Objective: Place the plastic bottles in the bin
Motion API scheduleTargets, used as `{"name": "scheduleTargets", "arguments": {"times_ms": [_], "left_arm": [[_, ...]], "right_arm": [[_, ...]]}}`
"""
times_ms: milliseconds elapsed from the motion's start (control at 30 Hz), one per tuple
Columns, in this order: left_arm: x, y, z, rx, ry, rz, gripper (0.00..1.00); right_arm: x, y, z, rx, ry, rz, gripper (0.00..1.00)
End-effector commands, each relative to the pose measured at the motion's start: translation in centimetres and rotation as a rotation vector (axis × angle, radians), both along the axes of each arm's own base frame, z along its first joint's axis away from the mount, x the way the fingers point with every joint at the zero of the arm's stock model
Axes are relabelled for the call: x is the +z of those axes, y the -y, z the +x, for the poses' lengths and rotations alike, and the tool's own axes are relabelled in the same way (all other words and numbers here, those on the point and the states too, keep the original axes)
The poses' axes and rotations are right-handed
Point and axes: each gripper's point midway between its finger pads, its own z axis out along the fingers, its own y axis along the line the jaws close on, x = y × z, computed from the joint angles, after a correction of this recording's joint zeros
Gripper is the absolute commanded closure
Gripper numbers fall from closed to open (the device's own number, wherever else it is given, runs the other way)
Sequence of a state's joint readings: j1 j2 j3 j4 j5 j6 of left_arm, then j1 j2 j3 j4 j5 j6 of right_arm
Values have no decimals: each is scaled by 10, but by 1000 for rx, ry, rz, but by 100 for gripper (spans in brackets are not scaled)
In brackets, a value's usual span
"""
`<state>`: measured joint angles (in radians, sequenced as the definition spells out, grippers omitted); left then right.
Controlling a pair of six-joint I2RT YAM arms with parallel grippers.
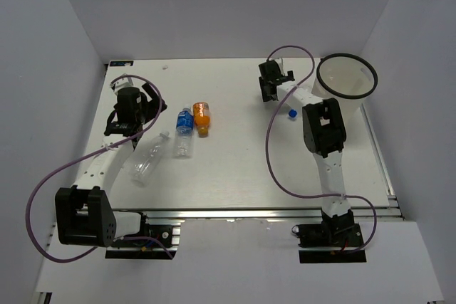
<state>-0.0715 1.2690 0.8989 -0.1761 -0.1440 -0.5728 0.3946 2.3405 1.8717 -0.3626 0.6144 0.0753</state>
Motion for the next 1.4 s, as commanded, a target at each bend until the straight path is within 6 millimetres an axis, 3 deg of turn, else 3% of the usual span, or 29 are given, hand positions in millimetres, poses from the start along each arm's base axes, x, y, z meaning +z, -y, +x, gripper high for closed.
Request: {"name": "scheduleTargets", "arguments": {"times_ms": [0, 133, 267, 367, 533, 733, 967, 1067, 1200, 1300, 1333, 1367], "left_arm": [[19, 3, 4, -17, 46, -1, 2], [19, 4, 4, -23, 49, -4, 2], [18, 5, 5, -30, 47, -6, 2], [19, 5, 4, -30, 50, -6, 2], [19, 4, 5, -28, 49, -3, 2], [21, 3, 4, -24, 55, 1, 2], [18, 1, 5, -14, 44, 7, 2], [19, 1, 4, -18, 44, 7, 2], [20, 1, 4, -15, 47, 9, 2], [21, 1, 4, -15, 49, 8, 2], [20, 1, 4, -15, 47, 9, 2], [20, 2, 4, -17, 47, 8, 2]], "right_arm": [[55, -6, 0, 7, 105, 80, 11], [78, -12, -11, 67, 163, 149, 11], [102, -5, -25, 47, 208, 169, 11], [101, 8, -32, -13, 201, 134, 11], [87, 25, -31, -70, 168, 70, 11], [57, 38, -20, -91, 93, 83, 11], [19, 53, -24, -135, 30, 19, 12], [8, 51, -24, -117, 14, 33, 27], [18, 42, -25, -58, 18, 67, 73], [53, 11, -30, 69, 41, 183, 84], [85, -5, -34, 144, 83, 245, 84], [103, -22, -38, 205, 114, 278, 83]]}}
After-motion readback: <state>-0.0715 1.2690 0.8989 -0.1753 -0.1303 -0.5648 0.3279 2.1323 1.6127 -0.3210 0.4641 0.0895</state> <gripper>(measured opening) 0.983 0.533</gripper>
